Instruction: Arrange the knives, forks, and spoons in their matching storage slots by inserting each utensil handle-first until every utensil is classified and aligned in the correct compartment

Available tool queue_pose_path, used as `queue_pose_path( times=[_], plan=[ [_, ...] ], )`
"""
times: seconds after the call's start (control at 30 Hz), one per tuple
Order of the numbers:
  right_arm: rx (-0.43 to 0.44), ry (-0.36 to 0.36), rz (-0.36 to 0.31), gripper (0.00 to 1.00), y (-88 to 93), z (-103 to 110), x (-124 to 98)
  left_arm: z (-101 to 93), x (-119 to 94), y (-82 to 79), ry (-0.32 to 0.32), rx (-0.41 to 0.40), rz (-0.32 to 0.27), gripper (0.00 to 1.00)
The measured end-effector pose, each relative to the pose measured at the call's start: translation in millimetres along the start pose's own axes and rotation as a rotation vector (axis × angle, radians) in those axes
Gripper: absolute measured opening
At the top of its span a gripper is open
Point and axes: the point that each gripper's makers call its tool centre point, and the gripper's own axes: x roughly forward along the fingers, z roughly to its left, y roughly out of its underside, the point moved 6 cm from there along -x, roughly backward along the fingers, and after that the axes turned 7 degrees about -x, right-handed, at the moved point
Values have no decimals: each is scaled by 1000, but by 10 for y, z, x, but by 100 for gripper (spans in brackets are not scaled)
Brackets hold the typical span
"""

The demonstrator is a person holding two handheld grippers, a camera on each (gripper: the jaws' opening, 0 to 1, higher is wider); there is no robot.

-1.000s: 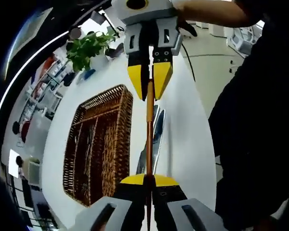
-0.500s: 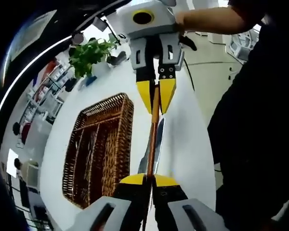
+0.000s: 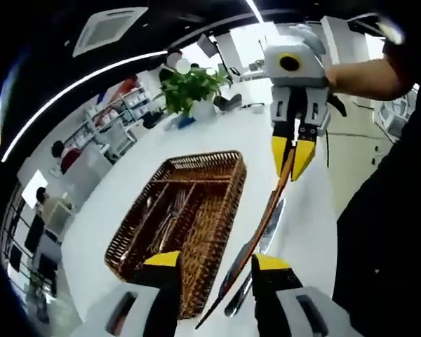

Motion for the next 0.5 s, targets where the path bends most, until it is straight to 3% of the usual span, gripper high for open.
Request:
queue_pose_path(
  times=[0.1, 0.2, 0.33, 0.43, 0.5],
  plan=[
    [19, 35, -6, 4, 14, -26, -38, 86, -54, -25, -39, -84, -60, 69],
    [31, 40, -8, 4, 19, -31, -60, 151, -117, -75, -64, -166, -132, 99],
    [8, 85, -7, 4, -5, -49, -100, 235, -228, -112, -67, -286, -189, 100],
    [25, 133, -20, 4, -37, -101, -146, 308, -331, -145, -100, -330, -246, 100],
    [41, 180, -28, 4, -54, -146, -195, 327, -401, -127, -117, -342, -252, 100]
  ],
)
